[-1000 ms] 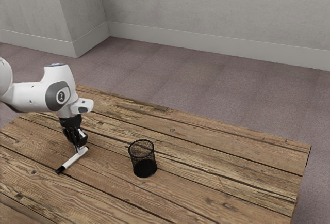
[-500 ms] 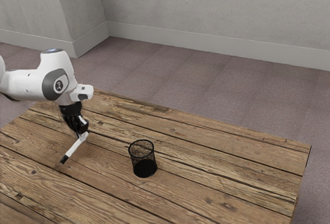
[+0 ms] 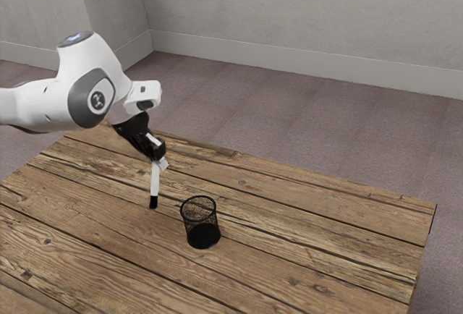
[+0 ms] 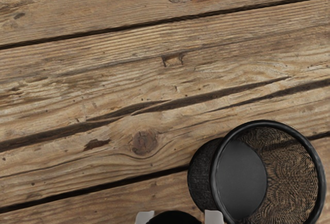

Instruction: Put the marker into the pen holder.

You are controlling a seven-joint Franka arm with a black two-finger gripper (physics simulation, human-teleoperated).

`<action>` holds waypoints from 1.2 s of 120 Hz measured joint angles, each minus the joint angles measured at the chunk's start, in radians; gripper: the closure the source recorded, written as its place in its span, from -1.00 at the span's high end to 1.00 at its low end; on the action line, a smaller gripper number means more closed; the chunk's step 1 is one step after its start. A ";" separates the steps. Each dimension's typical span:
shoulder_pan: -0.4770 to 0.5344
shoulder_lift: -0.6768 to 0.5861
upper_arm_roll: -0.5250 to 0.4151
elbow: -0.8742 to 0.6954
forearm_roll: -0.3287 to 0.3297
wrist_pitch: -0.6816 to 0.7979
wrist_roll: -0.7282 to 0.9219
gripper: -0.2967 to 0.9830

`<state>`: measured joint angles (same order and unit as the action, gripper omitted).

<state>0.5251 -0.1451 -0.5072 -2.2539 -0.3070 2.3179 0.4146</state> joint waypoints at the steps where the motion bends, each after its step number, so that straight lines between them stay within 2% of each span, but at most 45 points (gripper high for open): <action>1: -0.001 -0.005 -0.003 -0.002 -0.004 0.001 0.000 -0.68; 33: -0.069 -0.056 -0.056 -0.016 -0.102 0.019 -0.005 -0.66; 57: -0.050 0.020 -0.095 -0.014 -0.111 0.102 0.003 -0.66; 103: -0.057 0.166 -0.094 -0.006 0.016 0.308 0.030 -0.65; 120: -0.058 0.211 -0.096 0.022 0.071 0.355 0.041 -0.65; 144: -0.070 0.287 -0.099 0.051 0.115 0.405 0.056 -0.66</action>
<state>0.4548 0.1415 -0.6057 -2.2029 -0.1924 2.7229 0.4709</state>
